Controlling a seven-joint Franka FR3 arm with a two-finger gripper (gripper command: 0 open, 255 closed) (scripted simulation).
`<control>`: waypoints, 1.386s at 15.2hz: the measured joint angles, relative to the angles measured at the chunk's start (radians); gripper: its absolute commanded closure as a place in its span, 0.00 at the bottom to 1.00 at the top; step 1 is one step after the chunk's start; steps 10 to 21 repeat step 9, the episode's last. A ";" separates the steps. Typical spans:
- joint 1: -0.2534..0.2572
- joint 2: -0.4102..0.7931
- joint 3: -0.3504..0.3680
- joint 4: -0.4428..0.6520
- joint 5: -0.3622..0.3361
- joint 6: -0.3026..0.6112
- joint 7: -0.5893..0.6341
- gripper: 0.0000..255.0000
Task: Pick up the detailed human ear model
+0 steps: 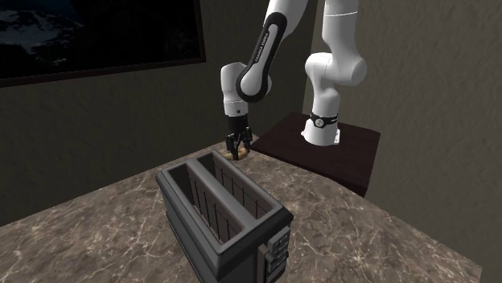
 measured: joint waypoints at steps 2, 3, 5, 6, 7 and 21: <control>0.005 -0.032 -0.011 -0.007 -0.041 -0.018 0.037 1.00; 0.006 -0.045 -0.015 -0.011 -0.057 -0.024 0.049 1.00; 0.008 -0.078 -0.026 -0.015 -0.099 -0.046 0.086 1.00; 0.008 -0.097 -0.030 -0.021 -0.121 -0.056 0.104 1.00; 0.009 -0.112 -0.033 -0.019 -0.143 -0.069 0.125 1.00; 0.007 -0.142 -0.038 -0.025 -0.175 -0.086 0.151 1.00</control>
